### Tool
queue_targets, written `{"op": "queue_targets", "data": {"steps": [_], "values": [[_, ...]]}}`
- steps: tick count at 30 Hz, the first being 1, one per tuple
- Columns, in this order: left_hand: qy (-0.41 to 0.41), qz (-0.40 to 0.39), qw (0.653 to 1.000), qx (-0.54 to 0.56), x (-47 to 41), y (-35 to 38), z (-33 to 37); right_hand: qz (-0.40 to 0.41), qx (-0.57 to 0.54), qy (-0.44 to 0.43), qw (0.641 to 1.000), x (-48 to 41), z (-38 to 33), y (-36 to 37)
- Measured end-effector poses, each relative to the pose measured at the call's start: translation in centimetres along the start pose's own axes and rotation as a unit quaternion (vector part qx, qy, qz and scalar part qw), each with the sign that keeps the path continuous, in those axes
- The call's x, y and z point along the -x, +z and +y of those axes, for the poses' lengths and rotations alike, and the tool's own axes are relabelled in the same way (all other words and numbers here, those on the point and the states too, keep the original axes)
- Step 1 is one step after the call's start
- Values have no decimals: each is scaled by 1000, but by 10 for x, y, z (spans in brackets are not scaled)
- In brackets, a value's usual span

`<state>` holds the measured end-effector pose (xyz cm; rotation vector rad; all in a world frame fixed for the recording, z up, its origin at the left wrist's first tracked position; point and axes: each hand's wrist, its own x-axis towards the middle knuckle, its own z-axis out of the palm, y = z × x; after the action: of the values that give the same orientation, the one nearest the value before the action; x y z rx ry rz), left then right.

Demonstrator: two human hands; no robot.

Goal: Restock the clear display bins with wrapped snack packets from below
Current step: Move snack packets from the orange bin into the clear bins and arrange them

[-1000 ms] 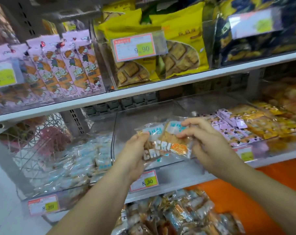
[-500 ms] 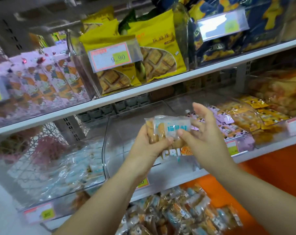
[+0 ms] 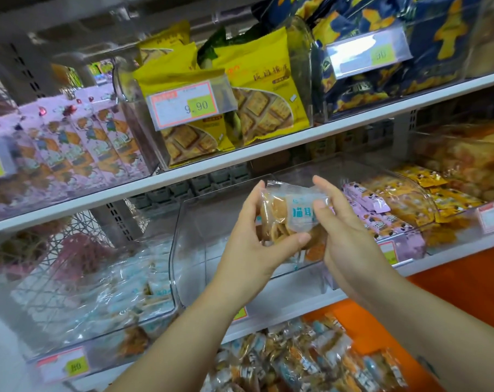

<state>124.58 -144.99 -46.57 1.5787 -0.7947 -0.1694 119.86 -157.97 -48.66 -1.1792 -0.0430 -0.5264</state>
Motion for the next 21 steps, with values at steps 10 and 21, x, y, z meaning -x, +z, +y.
{"op": "queue_targets", "data": {"steps": [10, 21], "values": [[58, 11, 947, -315, -7, -21, 12, -59, 234, -86, 967, 3, -8, -4], [-24, 26, 936, -349, -8, -59, -13, -101, 298, -65, 947, -20, -12, -14]]}}
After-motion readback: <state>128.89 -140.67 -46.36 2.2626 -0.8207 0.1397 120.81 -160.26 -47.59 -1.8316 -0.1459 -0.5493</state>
